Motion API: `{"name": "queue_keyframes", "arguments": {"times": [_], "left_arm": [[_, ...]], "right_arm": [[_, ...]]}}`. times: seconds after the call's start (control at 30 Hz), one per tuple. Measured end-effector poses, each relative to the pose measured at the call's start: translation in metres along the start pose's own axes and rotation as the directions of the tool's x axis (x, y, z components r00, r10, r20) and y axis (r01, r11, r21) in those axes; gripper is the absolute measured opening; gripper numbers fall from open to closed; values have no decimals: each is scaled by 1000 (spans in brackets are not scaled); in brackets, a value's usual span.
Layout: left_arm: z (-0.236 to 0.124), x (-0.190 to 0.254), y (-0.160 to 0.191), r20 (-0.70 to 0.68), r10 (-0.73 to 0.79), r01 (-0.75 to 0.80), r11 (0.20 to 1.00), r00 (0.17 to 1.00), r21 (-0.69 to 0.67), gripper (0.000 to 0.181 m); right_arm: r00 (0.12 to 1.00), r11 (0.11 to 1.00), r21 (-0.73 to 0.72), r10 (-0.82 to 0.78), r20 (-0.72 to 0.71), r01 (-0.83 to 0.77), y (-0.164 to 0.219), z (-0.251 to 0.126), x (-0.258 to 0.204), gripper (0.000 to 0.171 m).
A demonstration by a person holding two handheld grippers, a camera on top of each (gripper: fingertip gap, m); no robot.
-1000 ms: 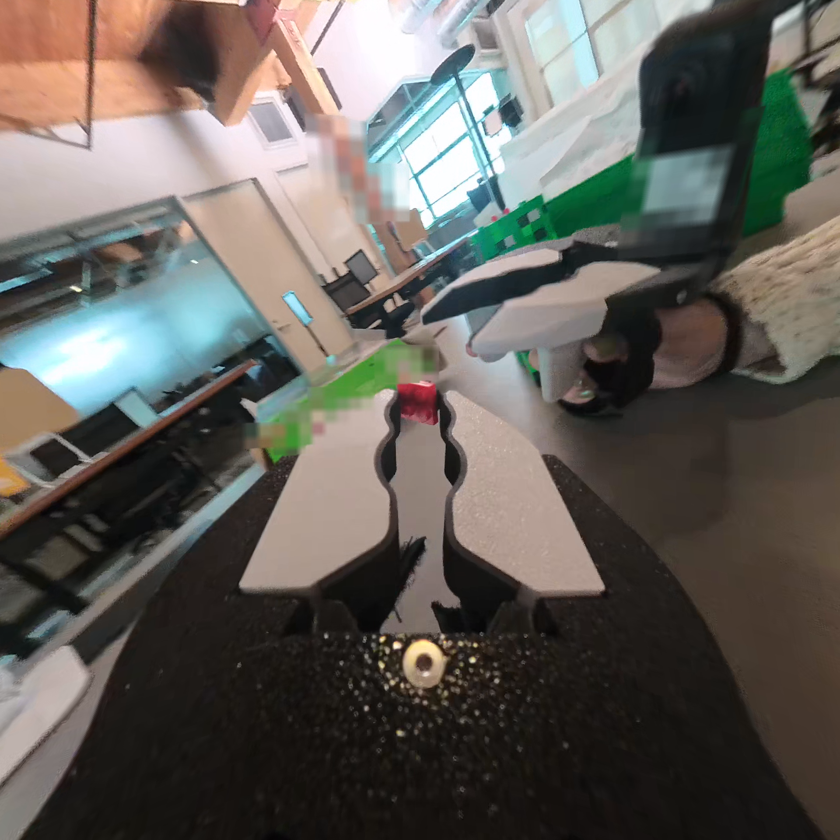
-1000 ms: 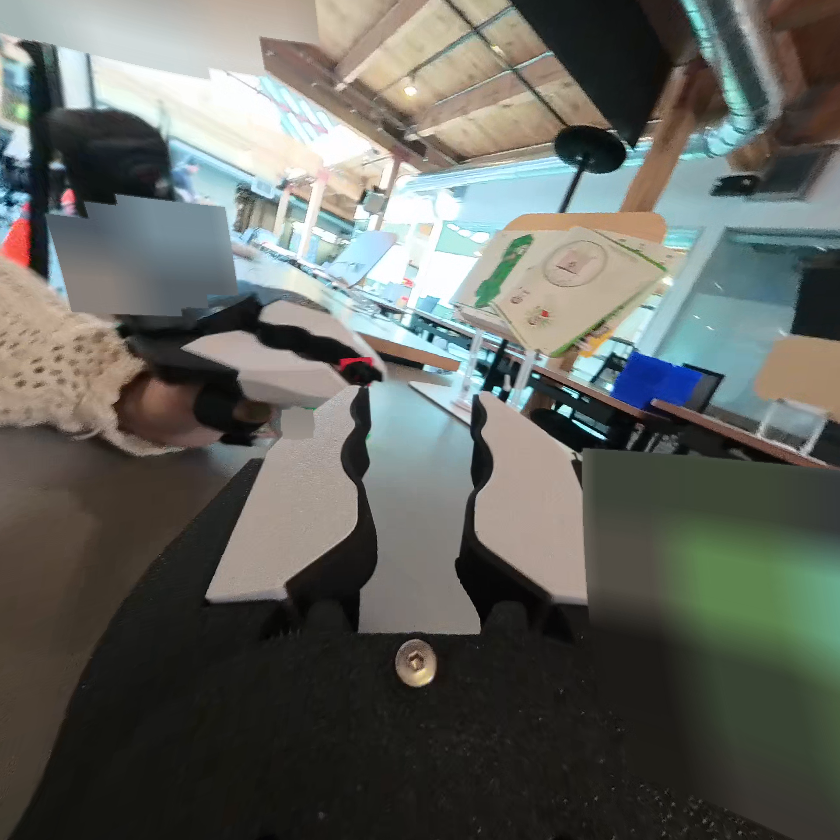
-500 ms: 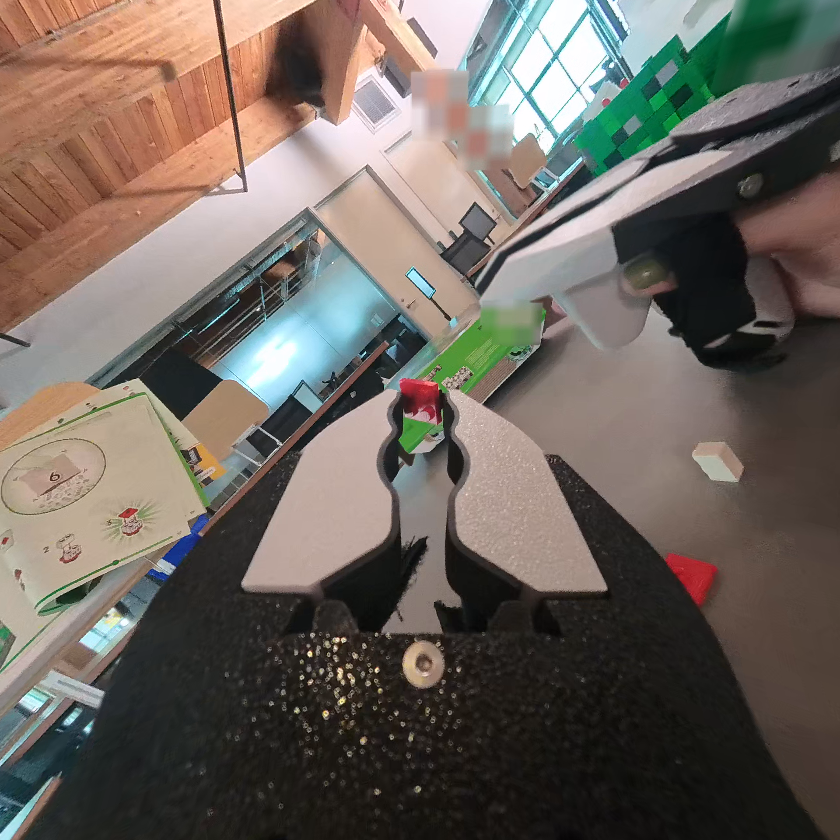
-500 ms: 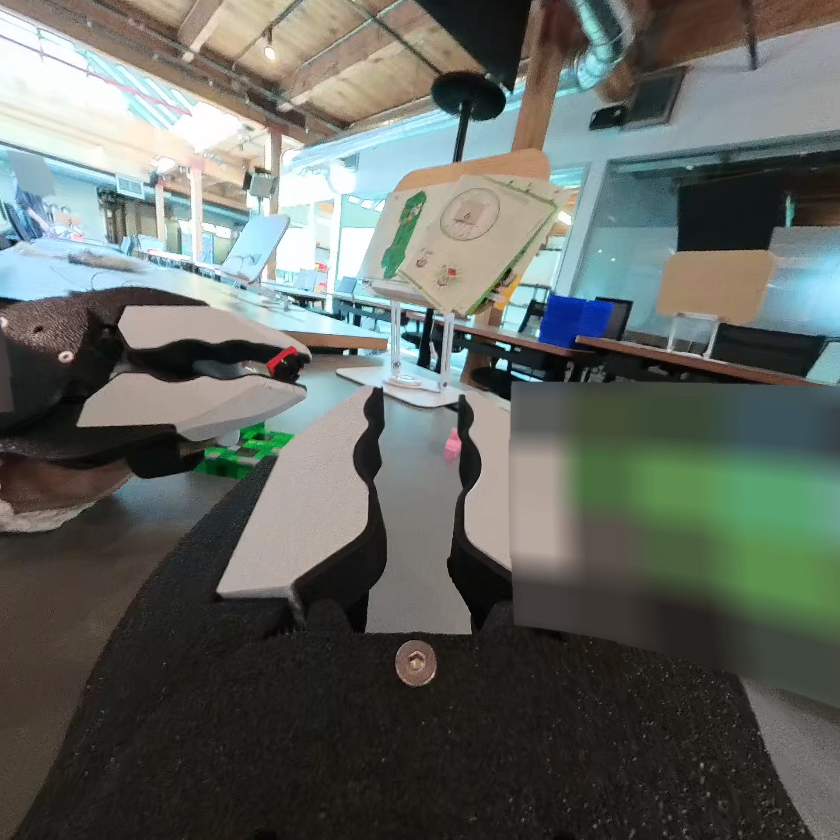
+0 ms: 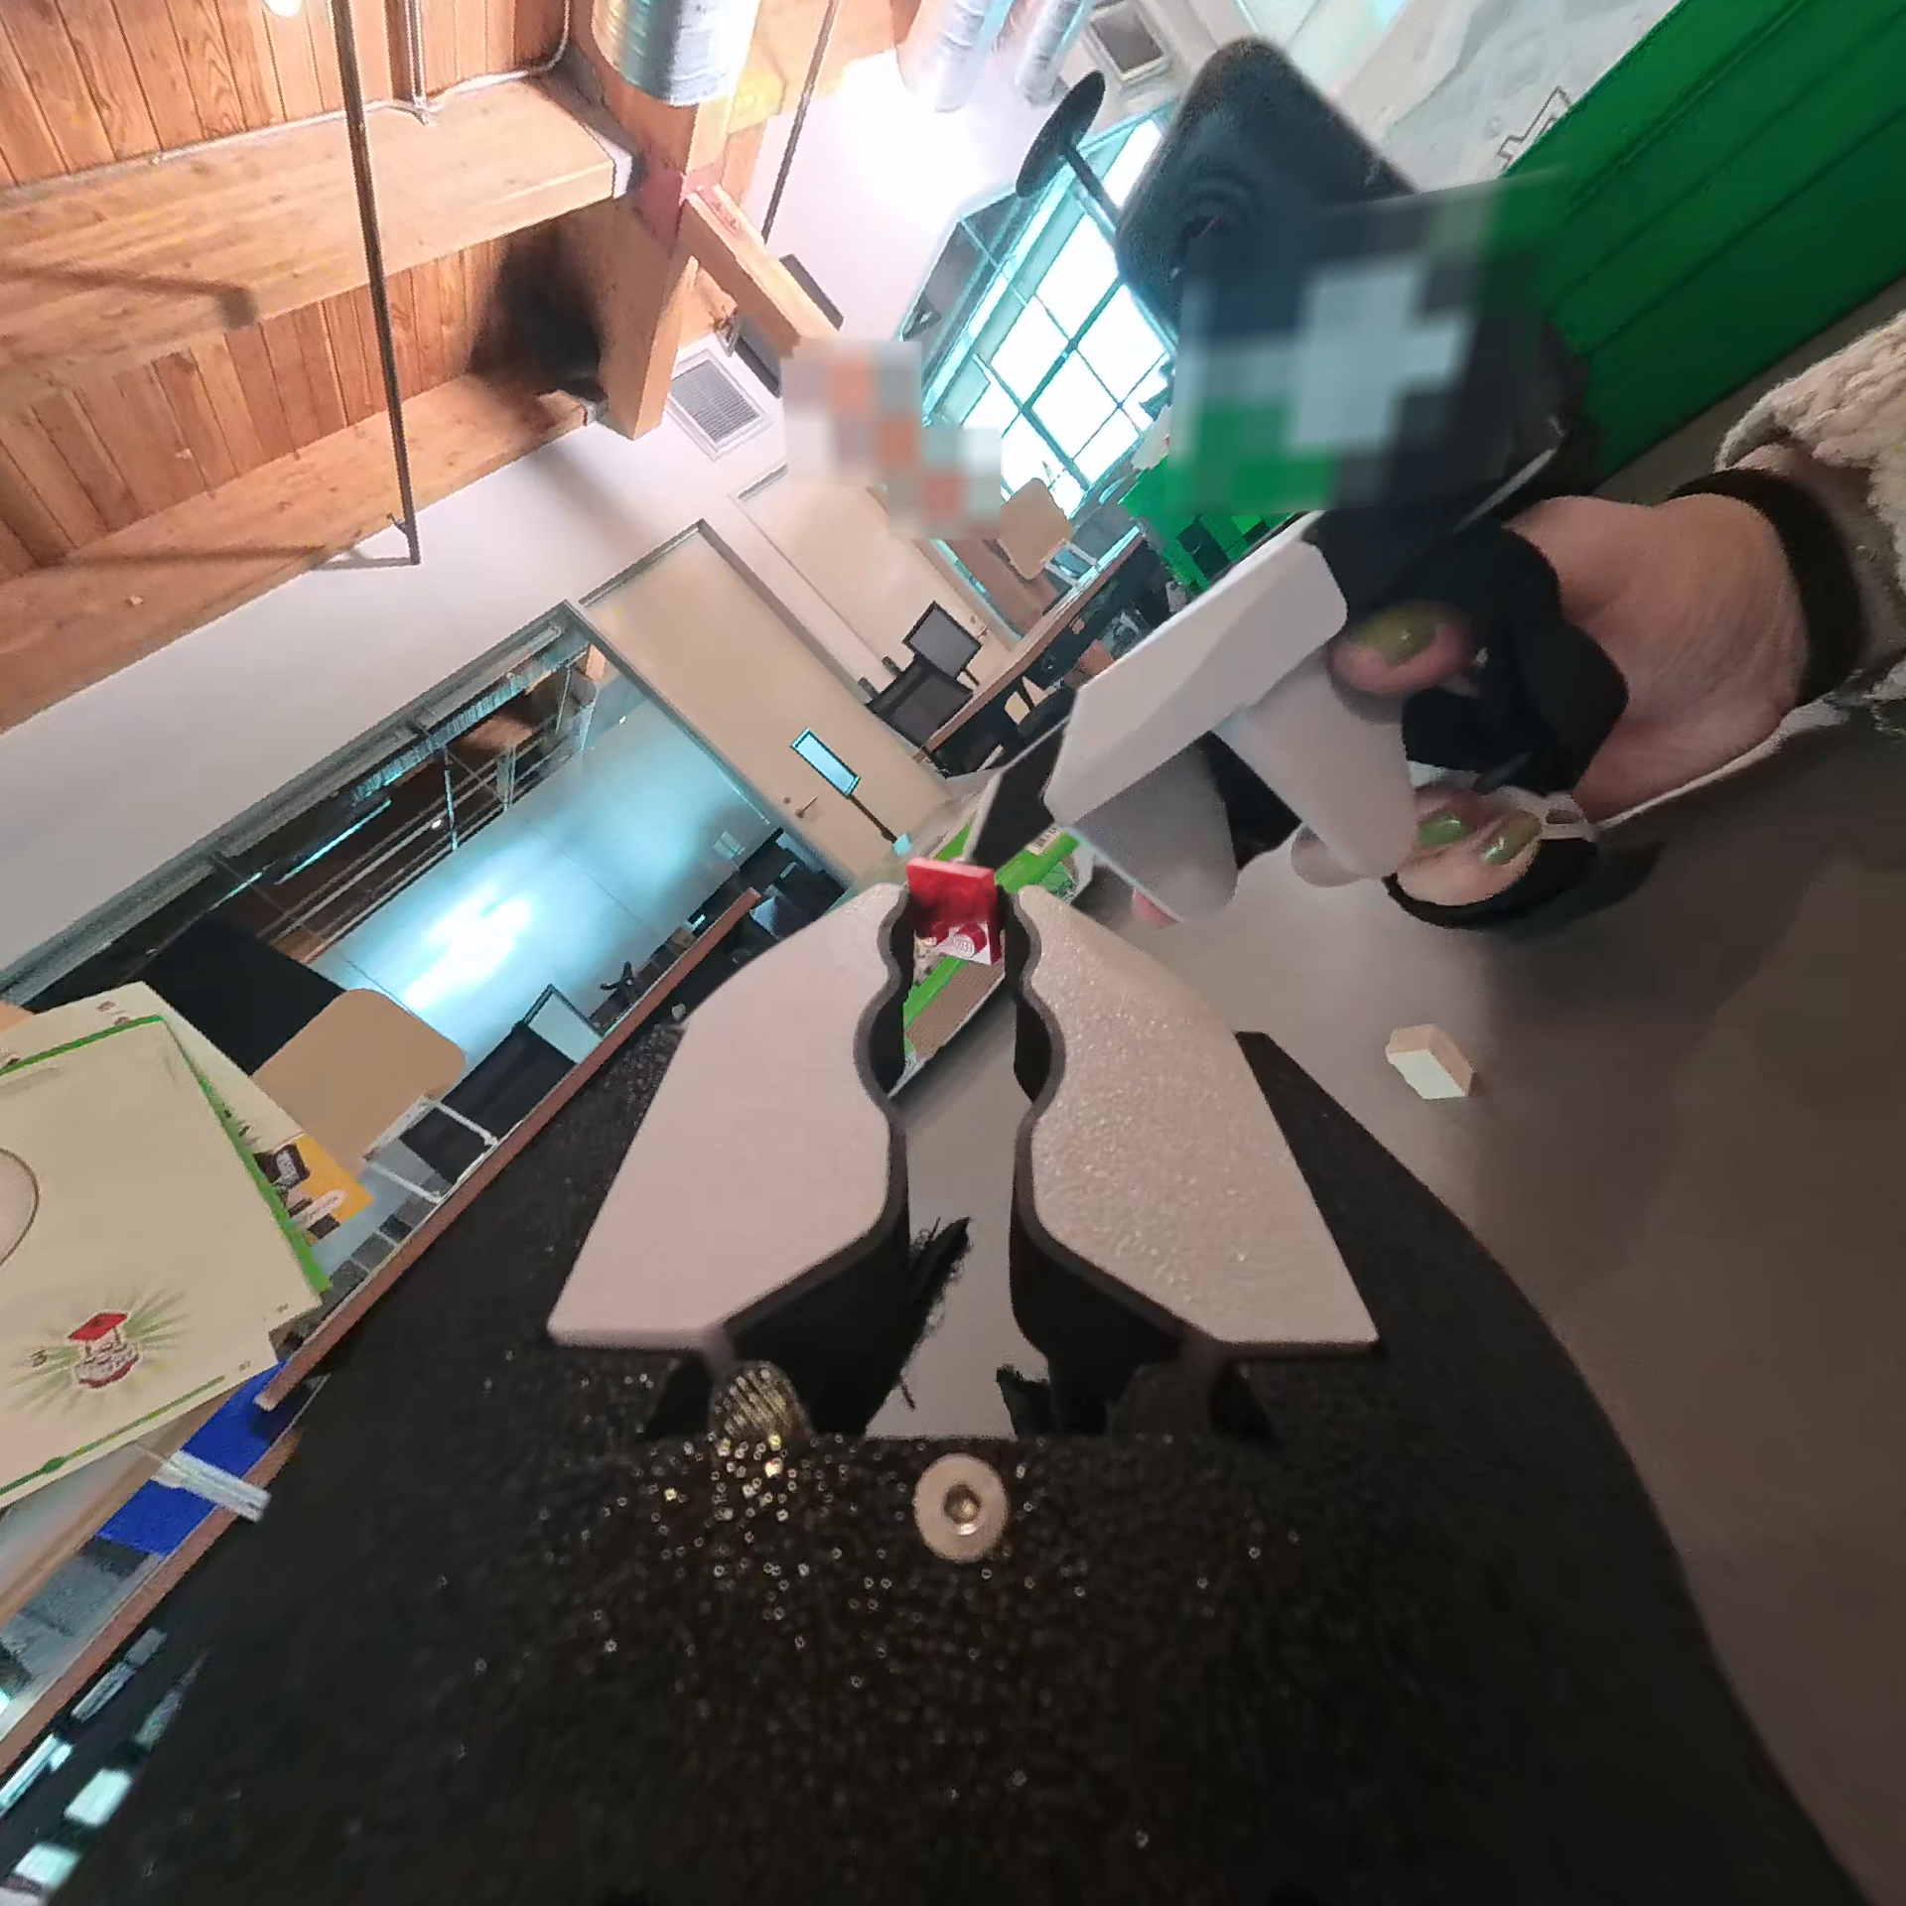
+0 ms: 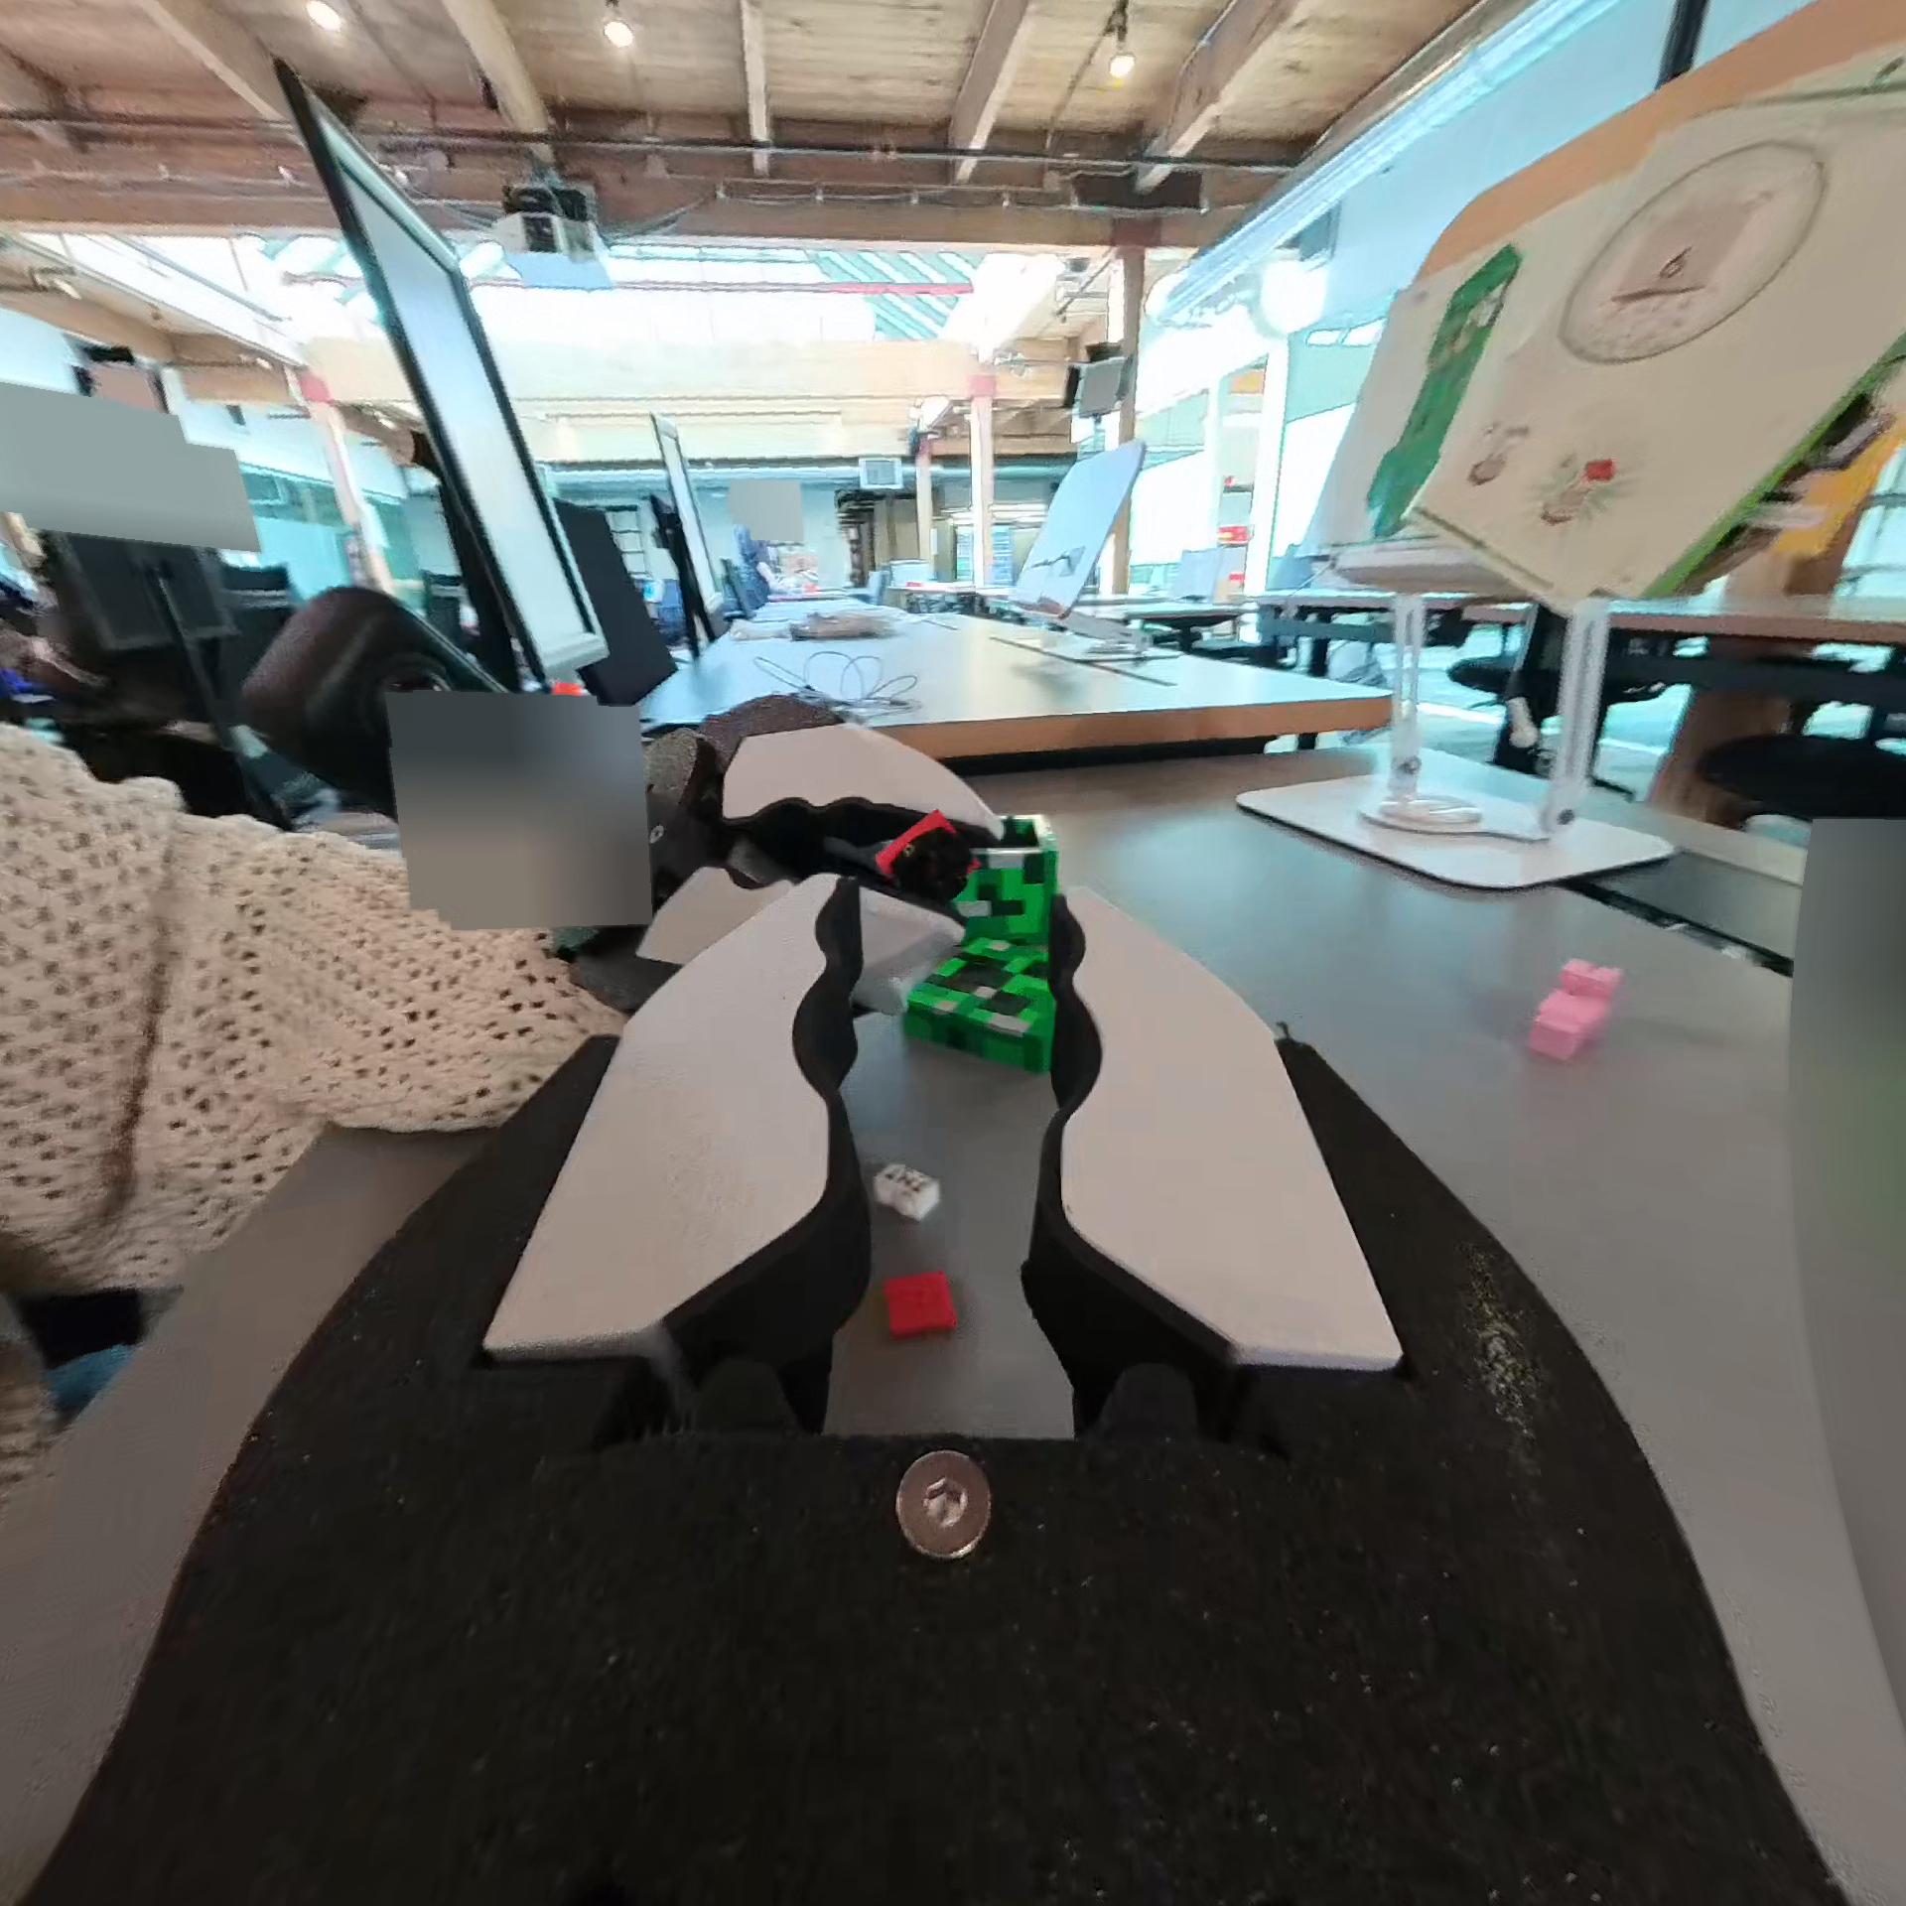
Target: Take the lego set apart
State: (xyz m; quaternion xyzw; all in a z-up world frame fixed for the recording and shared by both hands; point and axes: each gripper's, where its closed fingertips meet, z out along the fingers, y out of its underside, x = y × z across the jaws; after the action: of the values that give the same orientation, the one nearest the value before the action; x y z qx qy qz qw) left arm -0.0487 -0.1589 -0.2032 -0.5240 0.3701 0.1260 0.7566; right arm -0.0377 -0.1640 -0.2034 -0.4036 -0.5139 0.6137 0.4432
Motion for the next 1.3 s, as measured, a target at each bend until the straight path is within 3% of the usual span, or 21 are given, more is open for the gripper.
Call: {"name": "queue_keyframes", "arguments": {"times": [0.03, 0.1, 0.17, 0.37, 0.53, 0.73, 0.9, 1.3], "left_arm": [[0, 2, -1, -9, 9, -9, 1000, 1000, 4, 15], [-1, 6, -5, -28, 24, -23, 1000, 999, 21, 15], [-1, 10, -10, -46, 41, -39, 998, 998, 39, 15], [-2, 16, -17, -58, 81, -78, 995, 995, 61, 15], [-2, 12, -16, -50, 55, -52, 997, 997, 60, 15], [-2, 13, -17, -55, 46, -43, 997, 997, 61, 15], [-2, 14, -14, -69, 34, -30, 998, 997, 54, 15], [0, 14, -11, -78, -1, 3, 999, 997, 37, 16]], "right_arm": [[999, 1000, 2, 27, 17, -27, 0, 1, -2, 33], [994, 996, -2, 89, 57, -89, 2, 3, -5, 26], [973, 985, -30, 173, 150, -171, 3, 3, -14, 5], [822, 877, -15, 456, 341, -480, -6, -1, -21, 14], [851, 887, -15, 447, 274, -461, -1, 2, -14, 29], [850, 883, -47, 464, 249, -467, 5, 5, -14, 34], [823, 874, -63, 477, 309, -482, 3, 3, -21, 15], [810, 858, -65, 503, 301, -509, 4, 4, -18, 14]]}}
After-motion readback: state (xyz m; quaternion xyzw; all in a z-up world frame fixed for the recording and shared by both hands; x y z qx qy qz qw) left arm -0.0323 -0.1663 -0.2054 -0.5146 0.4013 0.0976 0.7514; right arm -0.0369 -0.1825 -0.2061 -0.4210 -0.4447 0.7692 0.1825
